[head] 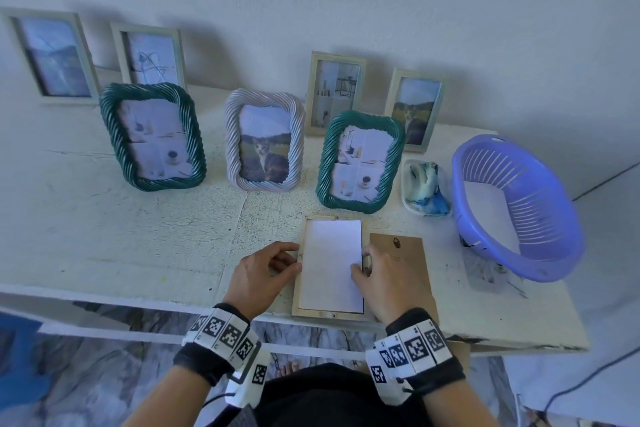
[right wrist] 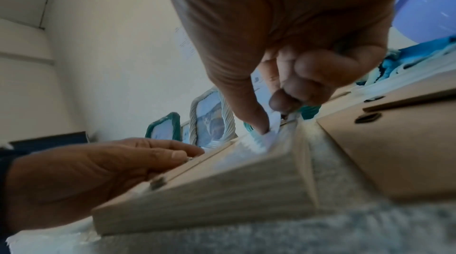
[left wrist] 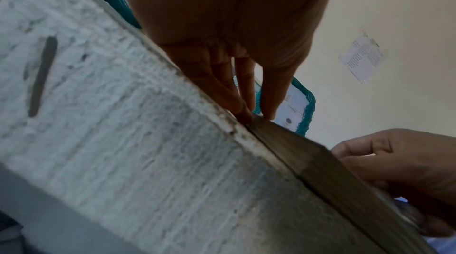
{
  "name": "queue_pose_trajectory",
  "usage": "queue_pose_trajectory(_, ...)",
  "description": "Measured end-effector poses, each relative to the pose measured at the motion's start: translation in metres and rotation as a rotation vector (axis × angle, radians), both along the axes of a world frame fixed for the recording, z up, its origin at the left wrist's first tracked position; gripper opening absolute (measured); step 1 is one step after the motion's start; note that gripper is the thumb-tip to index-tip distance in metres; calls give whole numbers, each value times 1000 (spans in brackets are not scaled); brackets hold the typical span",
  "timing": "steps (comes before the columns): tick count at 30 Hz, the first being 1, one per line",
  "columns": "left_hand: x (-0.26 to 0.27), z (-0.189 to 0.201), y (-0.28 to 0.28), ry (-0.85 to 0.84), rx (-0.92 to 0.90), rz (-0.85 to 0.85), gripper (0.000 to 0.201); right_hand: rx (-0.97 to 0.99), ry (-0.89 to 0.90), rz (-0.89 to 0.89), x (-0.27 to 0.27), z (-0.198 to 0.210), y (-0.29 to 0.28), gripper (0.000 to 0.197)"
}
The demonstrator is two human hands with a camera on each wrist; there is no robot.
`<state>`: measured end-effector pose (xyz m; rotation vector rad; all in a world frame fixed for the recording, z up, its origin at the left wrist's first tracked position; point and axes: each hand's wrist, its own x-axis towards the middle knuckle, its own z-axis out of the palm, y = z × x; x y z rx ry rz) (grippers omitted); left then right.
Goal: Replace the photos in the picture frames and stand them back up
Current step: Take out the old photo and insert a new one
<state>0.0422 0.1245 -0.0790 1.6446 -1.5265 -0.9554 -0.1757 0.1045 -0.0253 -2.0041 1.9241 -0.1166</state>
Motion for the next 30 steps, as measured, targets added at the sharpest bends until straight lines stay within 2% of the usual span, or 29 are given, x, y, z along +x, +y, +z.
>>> queue_pose_trajectory(2,0,-1,1,-1,-4,1,24,-19,93,8,2,-1,1,32)
queue_pose_trajectory(5,1,-1,0,2,-10,-2,24,-20,137,25,1,0,2,38)
queue_pose_trajectory(9,1,-1,0,-5,-16,-1,24,-61,17,67,-7,-5,0,37)
queue_pose_trajectory(12,1,-2,1,0,-26,5,25,-154,-41,10,-20,-6,0,33)
queue_pose_trajectory(15,0,-4,1,30,-17,20,24,-170,109,-75,-38,-4,3,41)
queue_pose_trajectory(18,0,-4,1,38,-11,25,24,-25,209,-147,-54,-8,8,54)
queue_pose_trajectory(20,-1,-3,1,40,-9,26,23,39,158,-180,-60,-12,11,55)
queue_pose_trajectory(24,-2,-2,2,44,-8,23,23,36,13,-242,-65,-14,10,47)
queue_pose_trajectory(27,-1,-3,2,44,-14,26,24,-29,-67,-299,-65,-8,7,43)
queue_pose_trajectory(30,-1,-4,2,54,-13,24,24,-127,-93,-274,-52,2,7,39)
